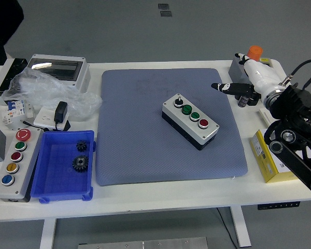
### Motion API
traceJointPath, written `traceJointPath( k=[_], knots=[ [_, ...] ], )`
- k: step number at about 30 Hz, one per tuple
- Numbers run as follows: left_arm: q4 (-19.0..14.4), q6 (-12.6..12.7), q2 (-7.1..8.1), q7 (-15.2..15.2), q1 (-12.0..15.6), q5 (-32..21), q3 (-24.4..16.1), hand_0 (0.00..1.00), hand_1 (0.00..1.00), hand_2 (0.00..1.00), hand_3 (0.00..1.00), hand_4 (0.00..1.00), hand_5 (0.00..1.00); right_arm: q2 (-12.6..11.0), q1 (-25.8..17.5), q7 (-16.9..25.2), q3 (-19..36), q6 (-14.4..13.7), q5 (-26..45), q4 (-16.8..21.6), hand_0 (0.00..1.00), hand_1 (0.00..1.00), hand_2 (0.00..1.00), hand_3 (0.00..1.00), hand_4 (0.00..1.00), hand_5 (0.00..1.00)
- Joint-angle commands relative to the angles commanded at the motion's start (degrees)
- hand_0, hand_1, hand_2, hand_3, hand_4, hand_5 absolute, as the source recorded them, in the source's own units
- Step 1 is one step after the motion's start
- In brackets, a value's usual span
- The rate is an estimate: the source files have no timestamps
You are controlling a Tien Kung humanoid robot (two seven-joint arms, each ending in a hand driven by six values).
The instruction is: Pick up the button,place it on the desk,press the button,press the button
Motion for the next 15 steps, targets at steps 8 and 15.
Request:
traceJointPath(
  k=[8, 15],
  knots=[
    [0.05, -0.04, -0.06, 0.00, 0.06, -0.31, 0.34, 0.666, 0.694, 0.613, 0.650, 0.651, 0.317, 2.42, 1.00, 0.00, -3.98, 0.47, 0.70, -2.41, 0.886, 0.948, 0.998, 0.998, 0.998, 0.751],
    [0.19, -0.14, -0.25, 0.16, 0.32, -0.98, 0.84, 0.666, 0.694, 0.613, 0.648, 0.650, 0.318, 3.53, 1.38, 0.00, -6.89, 1.01, 0.93, -3.72, 0.875, 0.934, 0.998, 0.998, 0.998, 0.764]
  ],
)
